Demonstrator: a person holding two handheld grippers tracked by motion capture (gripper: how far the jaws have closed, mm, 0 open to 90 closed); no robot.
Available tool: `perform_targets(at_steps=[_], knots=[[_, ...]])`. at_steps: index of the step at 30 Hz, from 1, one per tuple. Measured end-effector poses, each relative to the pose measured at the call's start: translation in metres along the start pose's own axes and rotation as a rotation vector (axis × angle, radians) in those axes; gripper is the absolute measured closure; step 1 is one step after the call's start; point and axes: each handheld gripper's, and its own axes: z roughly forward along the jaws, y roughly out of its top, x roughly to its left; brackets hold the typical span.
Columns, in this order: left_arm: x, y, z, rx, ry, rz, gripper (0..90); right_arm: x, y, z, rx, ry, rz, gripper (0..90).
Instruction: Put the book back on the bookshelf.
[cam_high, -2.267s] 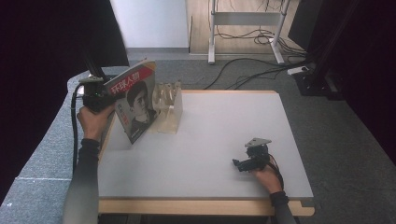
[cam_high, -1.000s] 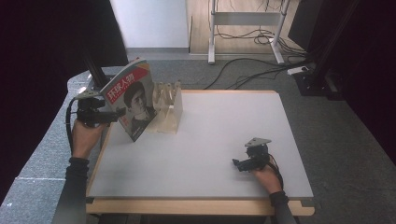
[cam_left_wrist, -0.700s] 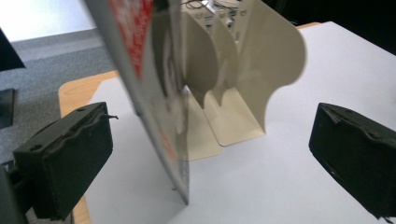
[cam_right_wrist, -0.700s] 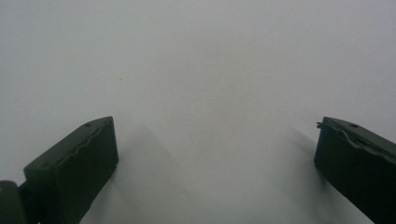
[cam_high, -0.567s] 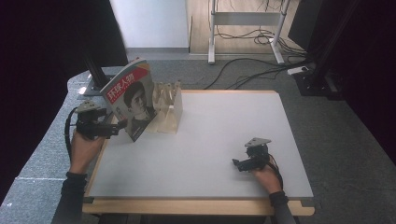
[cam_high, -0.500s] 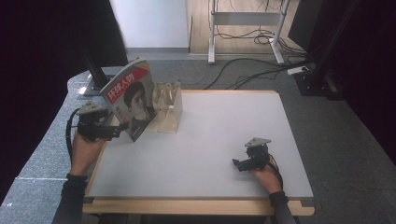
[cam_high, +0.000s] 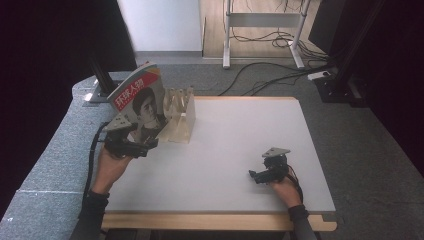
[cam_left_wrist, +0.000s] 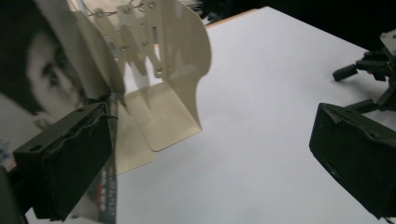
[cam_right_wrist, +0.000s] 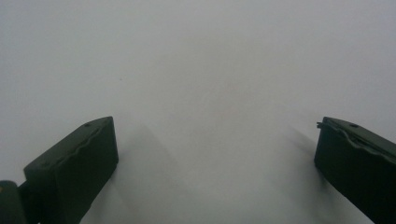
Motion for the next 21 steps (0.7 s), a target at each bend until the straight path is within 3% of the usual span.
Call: perform_targets(at_steps=[12,21], knots=[[-0.019,-0.012,0.04,0.045,-0.053,0.049,0.0,0.0,0.0,0.0,0.001,0.0,0.001,0.0],[-0.027,-0.028,0.065,0.065,-0.095,0.05,0.0,0.0,0.0,0.0,0.0,0.0,0.001,0.0]])
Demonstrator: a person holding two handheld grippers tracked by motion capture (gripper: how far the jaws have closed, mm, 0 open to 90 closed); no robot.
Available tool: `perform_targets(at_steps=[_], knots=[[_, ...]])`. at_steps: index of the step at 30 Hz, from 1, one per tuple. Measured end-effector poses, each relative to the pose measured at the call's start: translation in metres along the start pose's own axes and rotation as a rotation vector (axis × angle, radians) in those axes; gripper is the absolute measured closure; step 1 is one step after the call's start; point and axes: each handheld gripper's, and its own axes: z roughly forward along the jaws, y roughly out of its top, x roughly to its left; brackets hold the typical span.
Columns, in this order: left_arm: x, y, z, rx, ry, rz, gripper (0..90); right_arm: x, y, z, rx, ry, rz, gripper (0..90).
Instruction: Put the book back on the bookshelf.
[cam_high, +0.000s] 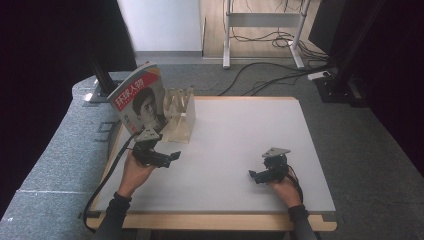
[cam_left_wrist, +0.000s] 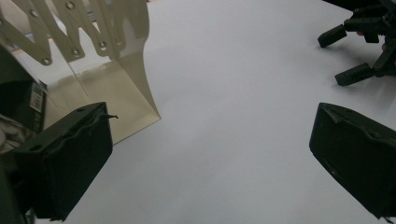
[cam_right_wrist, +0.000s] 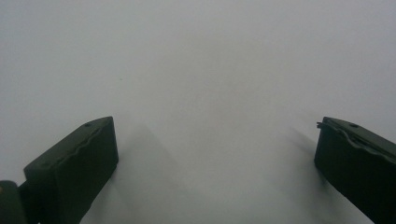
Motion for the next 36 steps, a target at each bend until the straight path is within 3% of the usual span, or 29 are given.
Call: perform_targets(at_steps=[22,36], knots=[[-0.004,-0.039,0.04,0.048,-0.04,-0.014,0.0,0.0,0.0,0.0,0.0,0.0,-0.001,0.0],[-0.008,-0.068,0.064,0.124,-0.055,-0.026,0.0,0.0,0.0,0.0,-0.001,-0.001,-0.001,0.0]])
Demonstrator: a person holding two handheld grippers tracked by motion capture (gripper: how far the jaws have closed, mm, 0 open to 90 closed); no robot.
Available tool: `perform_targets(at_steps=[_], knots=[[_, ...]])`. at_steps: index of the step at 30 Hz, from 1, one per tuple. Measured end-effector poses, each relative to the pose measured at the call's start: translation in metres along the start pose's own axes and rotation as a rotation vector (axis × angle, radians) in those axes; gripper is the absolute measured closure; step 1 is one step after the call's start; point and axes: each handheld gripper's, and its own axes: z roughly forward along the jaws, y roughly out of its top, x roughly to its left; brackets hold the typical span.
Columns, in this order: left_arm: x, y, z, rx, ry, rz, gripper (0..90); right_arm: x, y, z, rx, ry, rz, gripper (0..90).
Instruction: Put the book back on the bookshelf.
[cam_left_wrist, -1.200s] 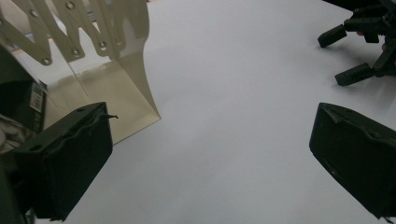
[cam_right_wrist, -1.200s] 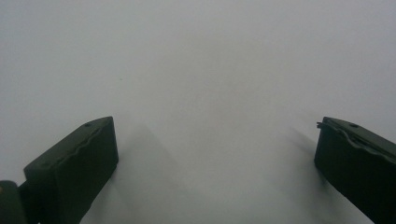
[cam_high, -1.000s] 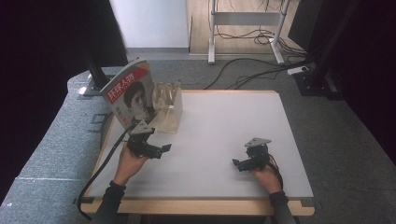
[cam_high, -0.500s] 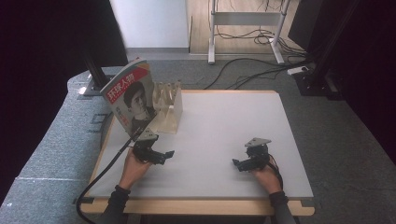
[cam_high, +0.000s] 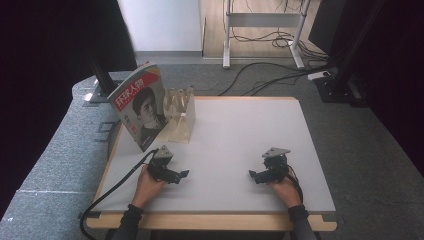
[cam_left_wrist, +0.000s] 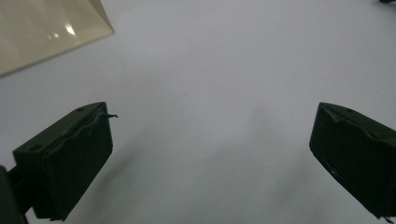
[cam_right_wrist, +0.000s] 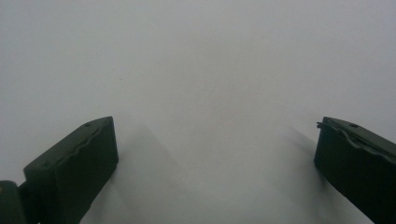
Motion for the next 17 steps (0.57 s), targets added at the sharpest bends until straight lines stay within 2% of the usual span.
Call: perform_targets(at_steps=[2,6,8,9,10,12,17], knots=[[-0.001,-0.002,0.004,0.027,-0.003,-0.005,0.0,0.0,0.0,0.0,0.0,0.0,0.0,0.0],[-0.003,-0.002,0.005,0.036,0.024,0.001,0.0,0.0,0.0,0.0,0.0,0.0,0.0,0.0],[-0.005,-0.001,0.009,0.082,0.034,0.016,0.0,0.0,0.0,0.0,0.0,0.0,0.001,0.0],[-0.008,0.0,0.012,0.107,0.061,0.04,0.0,0.0,0.0,0.0,0.0,0.0,0.001,0.0],[-0.011,0.0,0.012,0.113,0.074,0.058,0.0,0.0,0.0,0.0,-0.001,0.0,0.001,0.0],[-0.01,0.0,0.012,0.111,0.07,0.047,0.0,0.0,0.0,0.0,0.0,0.001,0.002,0.0],[-0.011,0.0,0.012,0.111,0.072,0.048,0.0,0.0,-0.001,0.0,0.0,0.0,0.003,0.0]])
